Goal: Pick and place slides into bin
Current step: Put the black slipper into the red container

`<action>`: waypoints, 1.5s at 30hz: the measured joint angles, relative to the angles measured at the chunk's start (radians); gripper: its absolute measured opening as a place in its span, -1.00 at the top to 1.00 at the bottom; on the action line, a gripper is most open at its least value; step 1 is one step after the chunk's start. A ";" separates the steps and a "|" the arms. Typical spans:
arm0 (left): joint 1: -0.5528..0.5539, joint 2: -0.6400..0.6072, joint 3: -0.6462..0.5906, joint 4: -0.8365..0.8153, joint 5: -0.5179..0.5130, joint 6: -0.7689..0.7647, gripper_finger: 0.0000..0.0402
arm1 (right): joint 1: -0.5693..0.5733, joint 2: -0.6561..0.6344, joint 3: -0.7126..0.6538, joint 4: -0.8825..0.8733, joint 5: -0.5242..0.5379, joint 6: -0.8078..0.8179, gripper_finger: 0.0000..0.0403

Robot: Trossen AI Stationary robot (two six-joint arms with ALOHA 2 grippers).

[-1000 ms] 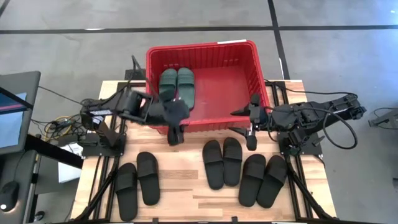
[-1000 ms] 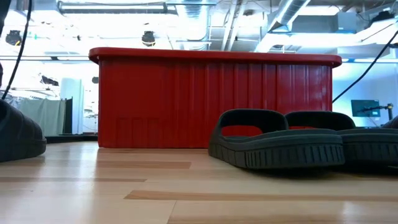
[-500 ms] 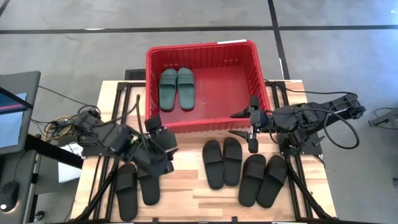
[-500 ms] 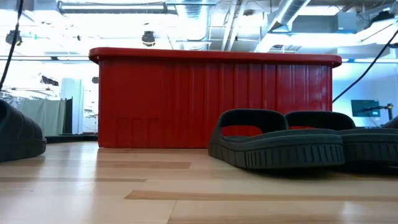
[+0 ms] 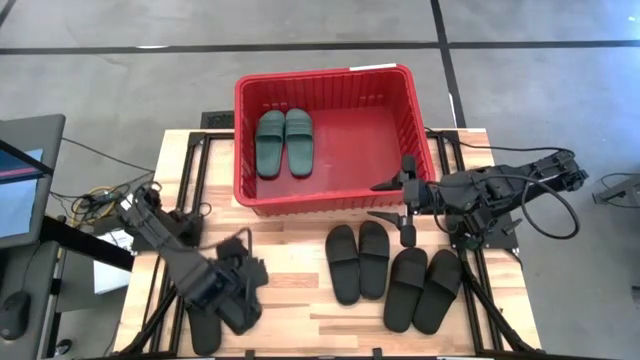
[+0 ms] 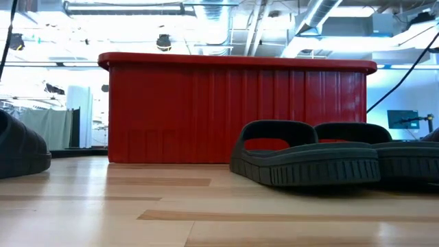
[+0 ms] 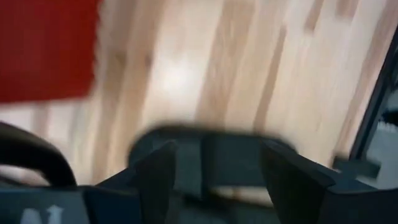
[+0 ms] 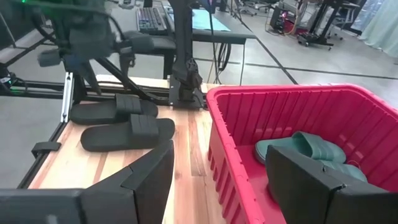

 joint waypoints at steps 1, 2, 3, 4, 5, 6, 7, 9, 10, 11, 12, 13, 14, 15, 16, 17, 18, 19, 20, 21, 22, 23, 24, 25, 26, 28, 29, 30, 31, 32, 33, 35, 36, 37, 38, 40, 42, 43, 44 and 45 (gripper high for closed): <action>-0.016 0.000 -0.022 0.000 0.024 -0.023 -0.07 | 0.000 0.000 0.000 0.000 0.000 0.000 -0.19; -0.032 0.000 -0.043 -0.001 0.042 -0.047 -0.07 | 0.000 0.000 0.000 0.000 0.000 0.000 -0.19; -0.049 0.000 -0.061 -0.001 0.055 -0.068 -0.07 | 0.000 0.000 0.000 0.000 0.000 -0.002 -0.19; -0.066 0.000 -0.079 0.000 0.067 -0.087 -0.07 | 0.000 0.000 0.000 0.000 0.000 -0.002 -0.19; -0.082 0.000 -0.092 0.000 0.077 -0.108 -0.07 | 0.000 0.000 0.000 -0.001 0.000 -0.002 -0.19; -0.099 0.000 -0.105 0.000 0.085 -0.125 -0.07 | 0.000 0.000 0.000 -0.001 0.000 -0.002 -0.19; -0.116 0.000 -0.115 0.000 0.091 -0.137 -0.07 | 0.000 0.000 0.000 0.000 0.000 -0.002 -0.19; -0.145 0.000 -0.138 0.000 0.097 -0.160 -0.07 | 0.000 0.000 0.000 -0.001 0.000 -0.002 -0.19; -0.158 0.000 -0.150 0.000 0.105 -0.170 -0.07 | 0.000 0.000 0.000 0.000 0.000 -0.002 -0.19; -0.172 0.000 -0.161 0.000 0.115 -0.178 -0.07 | 0.000 0.000 0.000 -0.001 0.000 -0.001 -0.19; -0.187 0.000 -0.170 0.000 0.127 -0.182 -0.07 | 0.000 0.000 0.000 0.000 0.000 -0.001 -0.19; -0.201 0.000 -0.180 -0.001 0.137 -0.186 -0.07 | 0.000 0.000 0.000 0.000 0.000 0.000 -0.19; -0.215 0.000 -0.190 0.000 0.142 -0.191 -0.07 | 0.000 0.000 0.000 0.000 0.000 0.001 -0.19; -0.227 0.001 -0.197 0.000 0.145 -0.198 -0.07 | 0.000 0.000 0.000 0.000 0.000 0.003 -0.19; -0.239 0.001 -0.207 0.006 0.146 -0.206 -0.07 | 0.000 0.000 0.000 0.000 0.000 0.007 -0.19; -0.250 0.001 -0.216 0.013 0.148 -0.210 -0.07 | 0.000 0.000 0.000 -0.001 0.000 0.009 -0.19; -0.262 0.001 -0.227 0.024 0.153 -0.212 -0.07 | 0.000 0.000 0.000 -0.001 0.000 0.009 -0.19; -0.274 0.001 -0.238 0.036 0.160 -0.213 -0.07 | 0.001 0.000 0.000 0.000 0.000 0.009 -0.19; -0.284 0.001 -0.248 0.046 0.169 -0.213 -0.07 | 0.002 0.000 0.000 0.000 0.000 0.009 -0.19; -0.293 0.001 -0.260 0.055 0.175 -0.212 -0.07 | 0.002 0.000 0.000 0.000 0.000 0.011 -0.19; -0.302 0.001 -0.273 0.063 0.177 -0.213 -0.07 | 0.002 0.000 0.000 0.000 0.000 0.015 -0.19; -0.308 0.001 -0.284 0.069 0.179 -0.214 -0.07 | 0.002 0.000 0.000 0.000 0.001 0.018 -0.19; -0.314 0.001 -0.296 0.074 0.182 -0.215 -0.07 | 0.002 0.000 0.000 0.000 0.001 0.023 -0.19; -0.321 0.001 -0.310 0.079 0.186 -0.215 -0.07 | 0.002 0.000 0.000 0.000 0.002 0.027 -0.19; -0.327 0.001 -0.323 0.082 0.190 -0.215 -0.07 | 0.002 0.000 0.000 0.000 0.003 0.028 -0.19; -0.337 0.001 -0.354 0.099 0.193 -0.215 -0.07 | 0.002 0.000 0.000 0.000 0.003 0.028 -0.19; -0.338 0.001 -0.370 0.109 0.195 -0.216 -0.07 | 0.002 0.000 0.000 0.000 0.003 0.028 -0.19; -0.342 0.001 -0.387 0.115 0.197 -0.216 -0.07 | 0.002 0.000 0.000 0.000 0.003 0.028 -0.19; -0.345 0.001 -0.404 0.122 0.200 -0.216 -0.07 | 0.002 0.000 0.000 0.000 0.003 0.028 -0.19; -0.348 0.001 -0.419 0.133 0.205 -0.215 -0.07 | 0.002 0.000 0.000 0.000 0.003 0.029 -0.19; -0.349 0.001 -0.436 0.149 0.208 -0.215 -0.07 | 0.002 0.000 0.000 0.000 0.003 0.034 -0.19; -0.349 0.001 -0.468 0.171 0.223 -0.216 -0.07 | 0.001 0.000 0.000 0.000 0.003 0.036 -0.19; -0.351 0.001 -0.484 0.181 0.227 -0.216 -0.07 | 0.001 0.000 0.000 0.000 0.003 0.036 -0.19; -0.354 0.001 -0.498 0.199 0.229 -0.216 -0.07 | 0.001 0.000 0.000 0.000 0.003 0.036 -0.19; -0.357 0.001 -0.511 0.219 0.231 -0.217 -0.07 | 0.001 0.000 0.000 0.000 0.003 0.036 -0.19; -0.362 0.002 -0.536 0.249 0.232 -0.223 -0.07 | 0.001 0.000 0.000 0.001 0.003 0.036 -0.19; -0.366 0.002 -0.557 0.251 0.232 -0.231 -0.07 | 0.001 0.000 0.000 0.001 0.003 0.036 -0.19; -0.368 0.002 -0.566 0.252 0.232 -0.236 -0.07 | 0.001 0.000 0.000 0.000 0.003 0.038 -0.19; -0.368 0.002 -0.574 0.253 0.232 -0.239 -0.07 | 0.001 0.000 0.000 0.001 0.003 0.039 -0.19; -0.368 0.002 -0.583 0.252 0.233 -0.241 -0.07 | 0.001 0.000 0.000 0.001 0.003 0.040 -0.19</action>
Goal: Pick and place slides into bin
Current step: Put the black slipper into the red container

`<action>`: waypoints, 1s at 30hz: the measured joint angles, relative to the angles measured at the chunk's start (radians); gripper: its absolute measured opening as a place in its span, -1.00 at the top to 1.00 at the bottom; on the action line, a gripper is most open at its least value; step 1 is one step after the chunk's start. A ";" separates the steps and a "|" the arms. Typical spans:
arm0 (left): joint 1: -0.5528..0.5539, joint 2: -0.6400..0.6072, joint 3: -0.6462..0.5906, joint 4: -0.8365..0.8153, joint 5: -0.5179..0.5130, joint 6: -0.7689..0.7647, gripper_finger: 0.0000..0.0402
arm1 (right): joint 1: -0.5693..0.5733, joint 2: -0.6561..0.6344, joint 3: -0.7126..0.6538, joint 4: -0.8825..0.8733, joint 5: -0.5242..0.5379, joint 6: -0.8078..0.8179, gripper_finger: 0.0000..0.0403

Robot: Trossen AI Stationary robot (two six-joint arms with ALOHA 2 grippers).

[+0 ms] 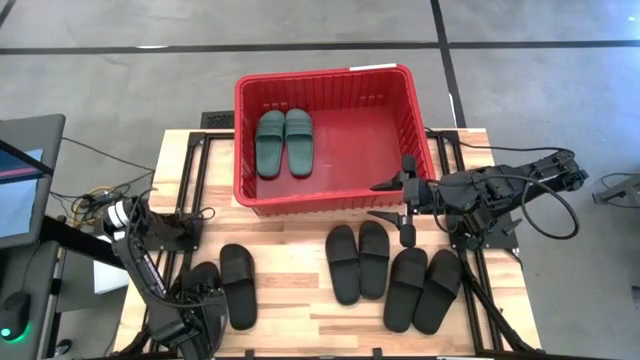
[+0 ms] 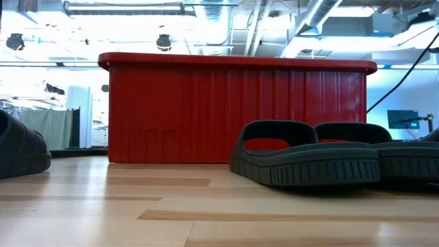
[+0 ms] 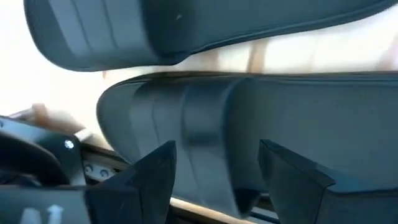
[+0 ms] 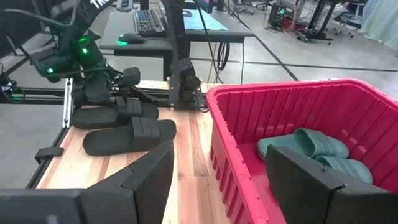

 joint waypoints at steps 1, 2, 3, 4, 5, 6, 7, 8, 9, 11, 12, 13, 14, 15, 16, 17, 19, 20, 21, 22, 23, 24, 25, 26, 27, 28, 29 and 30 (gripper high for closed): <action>0.000 0.000 -0.010 -0.003 0.003 -0.002 -0.07 | 0.000 0.000 0.000 0.000 0.000 0.000 -0.19; 0.000 0.000 -0.020 -0.001 0.007 -0.003 -0.07 | 0.000 0.000 0.000 0.000 0.000 0.000 -0.19; 0.001 0.000 -0.026 0.002 0.008 -0.003 -0.07 | 0.000 0.000 0.000 0.000 0.000 0.000 -0.19; 0.000 0.000 -0.034 0.011 0.009 -0.004 -0.07 | 0.000 0.000 0.000 0.000 0.000 0.004 -0.19; 0.000 0.001 -0.040 0.013 0.010 -0.004 -0.07 | 0.000 0.000 0.000 0.000 0.000 0.007 -0.19; 0.000 0.001 -0.046 0.014 0.010 -0.004 -0.07 | 0.000 0.000 0.000 0.000 0.000 0.012 -0.19; 0.000 0.001 -0.050 0.014 0.010 -0.005 -0.07 | 0.000 0.000 0.000 0.000 0.000 0.015 -0.19; 0.000 0.001 -0.054 0.015 0.010 -0.005 -0.06 | 0.000 0.000 0.000 0.000 0.000 0.015 -0.19; 0.000 0.001 -0.058 0.017 0.010 -0.008 -0.04 | 0.000 0.000 0.000 0.000 0.000 0.015 -0.19; 0.001 0.001 -0.066 0.012 0.015 -0.016 0.04 | 0.000 0.000 0.000 0.000 0.000 0.015 -0.19; 0.001 0.001 -0.068 0.010 0.017 -0.025 0.10 | 0.000 0.000 0.000 0.000 0.000 0.015 -0.19; 0.001 0.001 -0.068 0.008 0.018 -0.032 0.18 | 0.000 0.000 0.000 0.000 0.000 0.016 -0.19; 0.001 0.001 -0.068 0.003 0.019 -0.043 0.27 | 0.000 0.000 0.000 0.000 0.000 0.016 -0.19; 0.001 0.001 -0.068 -0.004 0.021 -0.054 0.38 | 0.000 0.000 0.000 0.000 0.000 0.019 -0.19; 0.001 0.001 -0.068 -0.008 0.024 -0.060 0.50 | 0.000 0.000 0.000 0.000 0.000 0.022 -0.19; 0.001 0.001 -0.068 -0.011 0.028 -0.067 0.63 | 0.000 0.000 0.000 0.000 0.000 0.023 -0.19; 0.001 0.001 -0.068 -0.018 0.033 -0.085 0.87 | 0.000 0.000 0.000 0.000 0.000 0.023 -0.19; 0.001 0.000 -0.068 -0.022 0.033 -0.094 0.93 | 0.000 0.000 0.000 0.000 0.000 0.024 -0.19; 0.002 0.000 -0.068 -0.025 0.033 -0.103 0.94 | 0.000 0.000 0.000 0.000 0.000 0.026 -0.19; 0.002 0.000 -0.068 -0.025 0.032 -0.111 0.94 | 0.000 0.000 0.000 0.000 0.000 0.027 -0.19; 0.003 0.000 -0.068 -0.027 0.032 -0.116 0.94 | 0.000 0.000 0.000 0.000 0.000 0.030 -0.19; 0.008 0.000 -0.068 -0.029 0.032 -0.120 0.96 | 0.000 0.000 0.000 0.000 0.000 0.031 -0.19; 0.014 0.000 -0.068 -0.029 0.033 -0.121 0.97 | 0.000 0.000 0.000 0.000 0.000 0.031 -0.19; 0.019 0.000 -0.067 -0.032 0.034 -0.124 0.97 | 0.000 0.000 0.000 0.000 0.000 0.031 -0.19; 0.024 0.000 -0.064 -0.040 0.034 -0.127 0.97 | 0.000 0.000 0.000 0.000 0.000 0.033 -0.19; 0.026 0.000 -0.059 -0.055 0.032 -0.128 0.98 | 0.000 0.000 0.000 0.001 0.000 0.034 -0.19; 0.030 0.000 -0.055 -0.069 0.027 -0.130 0.98 | 0.000 0.000 0.000 0.000 0.001 0.040 -0.19; 0.034 0.000 -0.048 -0.086 0.024 -0.133 0.98 | 0.000 0.000 0.000 0.000 0.001 0.044 -0.19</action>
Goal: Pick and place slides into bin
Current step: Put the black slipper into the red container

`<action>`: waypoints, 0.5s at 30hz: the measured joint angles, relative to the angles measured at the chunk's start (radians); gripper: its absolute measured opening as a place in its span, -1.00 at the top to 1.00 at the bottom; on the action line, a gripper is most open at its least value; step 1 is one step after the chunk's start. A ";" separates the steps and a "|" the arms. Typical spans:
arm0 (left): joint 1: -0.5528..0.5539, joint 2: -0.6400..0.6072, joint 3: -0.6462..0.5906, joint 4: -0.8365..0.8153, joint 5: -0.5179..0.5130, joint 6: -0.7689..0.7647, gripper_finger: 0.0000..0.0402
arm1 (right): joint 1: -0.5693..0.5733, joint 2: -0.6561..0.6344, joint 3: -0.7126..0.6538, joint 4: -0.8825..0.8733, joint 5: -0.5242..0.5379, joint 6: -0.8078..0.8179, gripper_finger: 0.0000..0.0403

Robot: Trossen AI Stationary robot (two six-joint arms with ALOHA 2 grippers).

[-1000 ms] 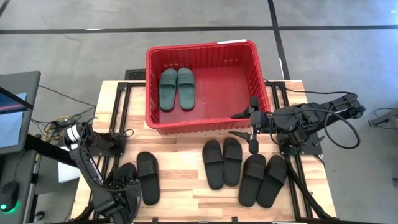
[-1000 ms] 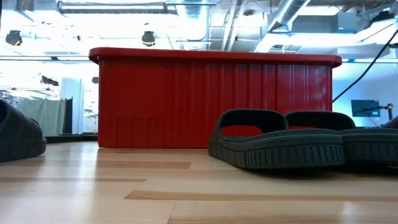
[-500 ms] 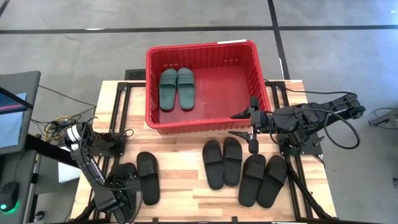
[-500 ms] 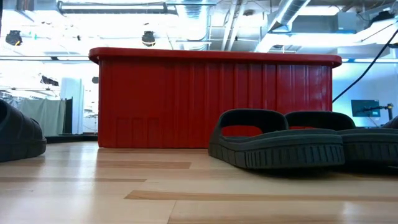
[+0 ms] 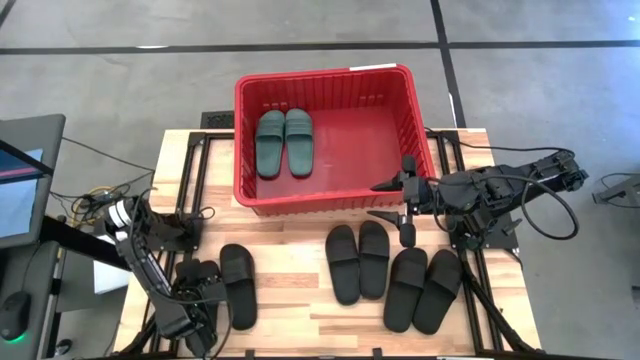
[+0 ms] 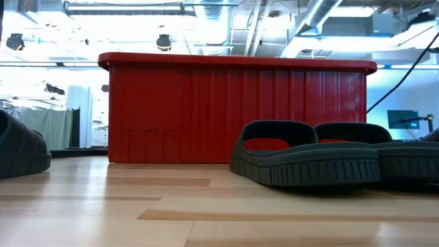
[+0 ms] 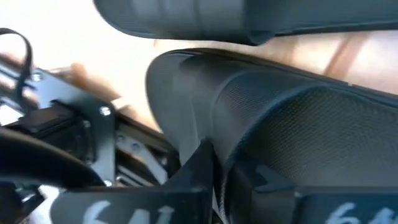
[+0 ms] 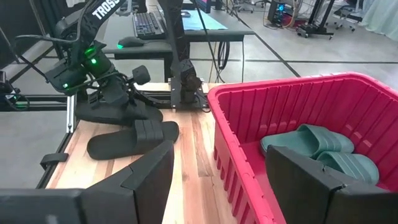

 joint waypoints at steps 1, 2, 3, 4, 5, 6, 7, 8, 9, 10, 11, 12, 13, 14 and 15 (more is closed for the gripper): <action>0.004 0.000 0.008 -0.018 -0.004 -0.003 0.98 | 0.000 0.000 0.000 0.000 0.000 0.004 -0.19; 0.007 0.001 0.019 -0.041 -0.008 -0.004 0.99 | 0.000 0.000 0.000 0.000 0.000 0.005 -0.19; 0.010 0.001 0.033 -0.064 -0.016 -0.007 0.99 | 0.001 0.000 0.000 0.000 0.000 0.005 -0.19; 0.013 0.001 0.046 -0.087 -0.023 -0.010 0.99 | 0.002 0.000 0.000 0.000 0.000 0.005 -0.19; 0.015 0.001 0.059 -0.109 -0.028 -0.011 0.99 | 0.002 0.000 0.000 0.000 0.000 0.006 -0.19; 0.016 0.001 0.071 -0.128 -0.034 -0.013 0.99 | 0.002 0.000 0.000 0.000 0.000 0.006 -0.19; 0.018 0.001 0.085 -0.148 -0.039 -0.014 0.99 | 0.002 0.000 0.000 0.000 0.000 0.006 -0.19; 0.018 0.001 0.098 -0.163 -0.042 -0.014 0.99 | 0.002 0.000 0.000 0.000 0.000 0.006 -0.19; 0.018 0.001 0.110 -0.169 -0.045 -0.014 0.99 | 0.002 0.000 0.000 0.000 0.000 0.006 -0.19; 0.018 0.001 0.122 -0.168 -0.045 -0.014 0.99 | 0.002 0.000 0.000 0.000 0.000 0.006 -0.19; 0.018 0.001 0.134 -0.165 -0.046 -0.014 0.99 | 0.002 0.000 0.000 0.000 0.000 0.006 -0.19; 0.018 0.001 0.147 -0.164 -0.052 -0.015 0.99 | 0.002 0.000 0.000 0.000 0.000 0.006 -0.19; 0.018 0.001 0.158 -0.164 -0.055 -0.018 0.99 | 0.002 0.000 0.000 0.000 0.000 0.006 -0.19; 0.018 0.001 0.170 -0.164 -0.056 -0.020 0.99 | 0.002 0.000 0.000 0.000 0.000 0.006 -0.19; 0.018 0.001 0.180 -0.165 -0.057 -0.021 1.00 | 0.002 0.000 0.000 0.000 0.000 0.006 -0.19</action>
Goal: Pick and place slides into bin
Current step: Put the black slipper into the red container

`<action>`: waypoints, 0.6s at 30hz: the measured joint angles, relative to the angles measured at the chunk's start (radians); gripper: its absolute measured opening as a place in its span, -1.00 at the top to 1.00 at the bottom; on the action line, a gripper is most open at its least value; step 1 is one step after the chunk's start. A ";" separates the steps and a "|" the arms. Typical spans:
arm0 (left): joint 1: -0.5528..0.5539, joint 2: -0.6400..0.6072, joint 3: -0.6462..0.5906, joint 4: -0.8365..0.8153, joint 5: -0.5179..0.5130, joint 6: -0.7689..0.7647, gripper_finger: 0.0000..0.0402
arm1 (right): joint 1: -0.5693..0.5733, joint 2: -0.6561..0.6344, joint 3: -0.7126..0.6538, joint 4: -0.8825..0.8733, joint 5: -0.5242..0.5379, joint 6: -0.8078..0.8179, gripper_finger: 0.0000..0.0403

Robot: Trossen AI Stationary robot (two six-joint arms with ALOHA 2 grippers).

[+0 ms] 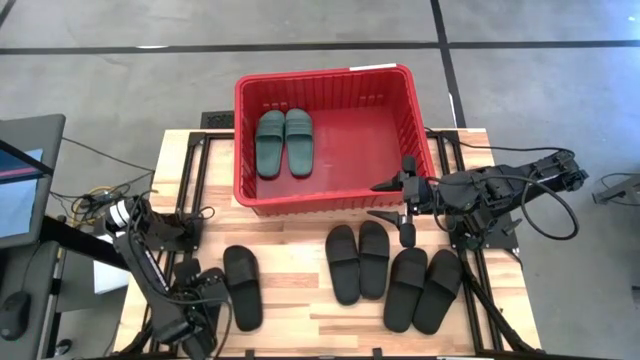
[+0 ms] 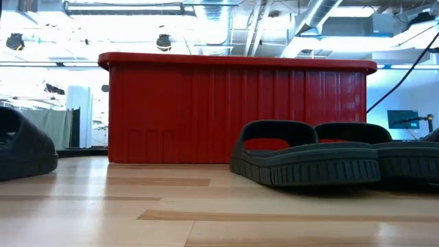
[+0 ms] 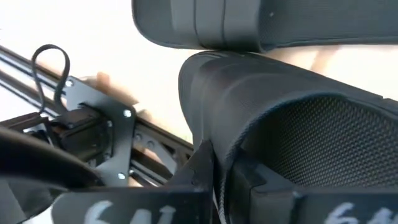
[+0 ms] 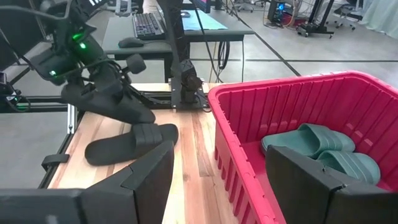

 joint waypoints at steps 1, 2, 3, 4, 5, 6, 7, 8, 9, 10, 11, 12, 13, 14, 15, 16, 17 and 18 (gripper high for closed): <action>0.000 0.000 0.011 -0.001 -0.004 -0.002 1.00 | 0.000 0.000 0.000 0.000 0.000 0.000 -0.19; 0.000 0.000 0.021 -0.001 -0.009 -0.003 1.00 | 0.000 0.000 0.000 0.000 0.000 -0.001 -0.19; 0.000 0.000 0.030 -0.001 -0.014 -0.004 1.00 | 0.000 0.000 0.000 0.000 0.000 -0.001 -0.19; 0.000 0.000 0.037 0.000 -0.019 -0.005 1.00 | 0.000 0.000 0.000 0.000 0.000 -0.002 -0.19; 0.002 0.000 0.046 -0.001 -0.026 -0.006 1.00 | 0.000 0.000 0.000 0.000 0.000 -0.007 -0.19; 0.005 0.000 0.056 -0.002 -0.030 -0.007 1.00 | 0.000 0.000 0.000 0.000 0.000 -0.009 -0.19; 0.010 0.000 0.066 -0.002 -0.036 -0.008 1.00 | 0.000 0.000 0.000 0.000 0.000 -0.010 -0.19; 0.015 0.000 0.076 -0.002 -0.046 -0.008 1.00 | 0.000 0.000 0.000 0.000 0.000 -0.010 -0.19; 0.019 0.000 0.088 -0.002 -0.060 -0.008 1.00 | 0.000 0.000 0.000 0.000 0.000 -0.011 -0.19; 0.025 0.000 0.100 -0.001 -0.078 -0.008 1.00 | 0.000 0.000 0.000 0.000 0.000 -0.018 -0.19; 0.032 0.000 0.111 0.000 -0.091 -0.008 1.00 | 0.000 0.000 0.000 0.000 0.000 -0.025 -0.19; 0.040 0.000 0.120 0.000 -0.103 -0.008 1.00 | 0.000 0.000 0.000 0.000 0.000 -0.029 -0.19; 0.049 0.000 0.130 -0.001 -0.113 -0.008 1.00 | 0.000 0.000 0.000 0.000 0.000 -0.029 -0.19; 0.057 0.000 0.141 -0.002 -0.129 -0.006 1.00 | 0.000 0.000 0.000 0.000 0.000 -0.030 -0.19; 0.066 0.000 0.151 -0.002 -0.148 -0.004 1.00 | 0.000 0.000 0.000 0.000 0.000 -0.033 -0.19; 0.076 0.000 0.161 -0.001 -0.164 -0.003 1.00 | 0.000 0.000 0.000 0.000 0.000 -0.037 -0.19; 0.086 0.000 0.171 0.000 -0.186 -0.003 1.00 | 0.000 0.000 0.000 0.000 0.000 -0.041 -0.19; 0.097 0.000 0.181 0.000 -0.213 -0.001 1.00 | 0.000 0.000 0.000 0.000 -0.001 -0.045 -0.19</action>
